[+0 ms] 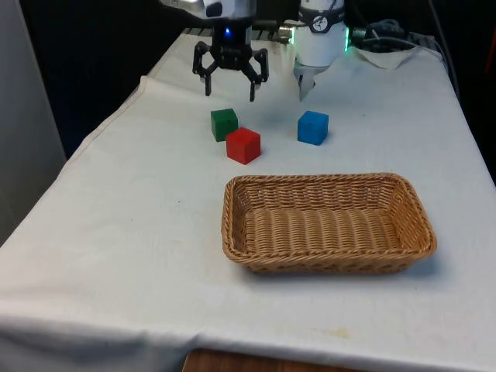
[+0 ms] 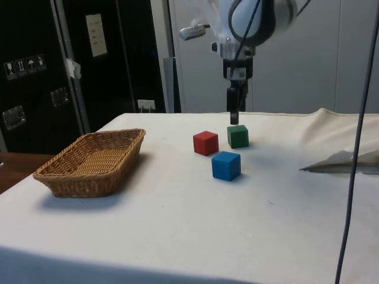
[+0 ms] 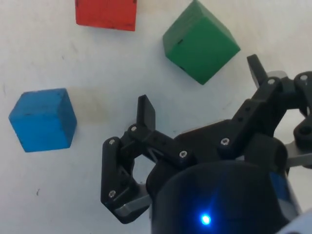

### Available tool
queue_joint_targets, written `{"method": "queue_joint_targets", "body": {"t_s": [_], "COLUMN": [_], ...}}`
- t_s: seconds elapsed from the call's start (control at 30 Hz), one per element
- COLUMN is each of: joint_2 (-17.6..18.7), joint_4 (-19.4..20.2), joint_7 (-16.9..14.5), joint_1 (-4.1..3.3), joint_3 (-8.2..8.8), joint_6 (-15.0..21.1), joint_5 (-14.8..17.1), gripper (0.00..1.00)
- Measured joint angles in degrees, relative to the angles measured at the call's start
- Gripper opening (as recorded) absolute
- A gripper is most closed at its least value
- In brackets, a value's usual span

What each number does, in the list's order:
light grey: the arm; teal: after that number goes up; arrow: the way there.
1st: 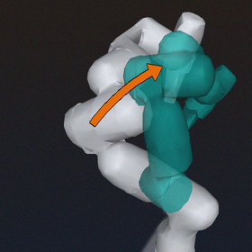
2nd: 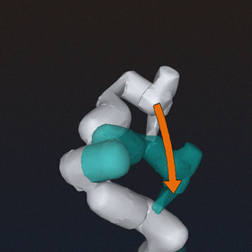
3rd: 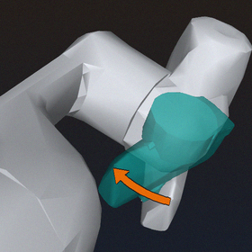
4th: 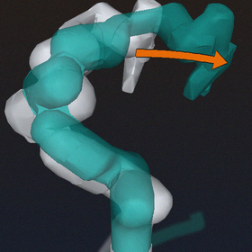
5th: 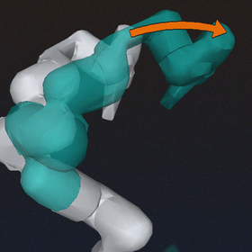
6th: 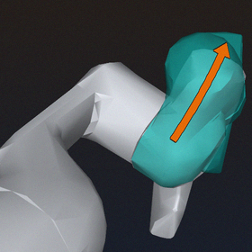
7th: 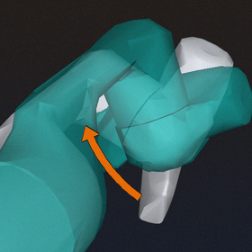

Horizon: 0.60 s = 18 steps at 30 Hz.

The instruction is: Pick up exactly two blocks and place them into the basket.

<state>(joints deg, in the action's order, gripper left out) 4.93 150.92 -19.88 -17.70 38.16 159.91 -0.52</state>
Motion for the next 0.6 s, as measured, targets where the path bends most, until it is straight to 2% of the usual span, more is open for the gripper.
{"method": "queue_joint_targets", "body": {"t_s": [0.2, 0.3, 0.47, 0.6], "joint_2": [1.3, 2.5, 3.4, 3.4], "joint_4": [0.6, 1.2, 1.5, 1.6], "joint_7": [-0.3, -0.6, -0.8, -1.1], "joint_1": [0.0, 0.0, 0.06, 0.11], "joint_3": [-0.97, -1.55, -1.6, -1.49], "joint_6": [2.2, 4.8, 6.8, 6.9], "joint_5": [0.2, 0.2, 0.2, 0.2], "gripper": [1.0, 1.0, 1.0, 1.0]}}
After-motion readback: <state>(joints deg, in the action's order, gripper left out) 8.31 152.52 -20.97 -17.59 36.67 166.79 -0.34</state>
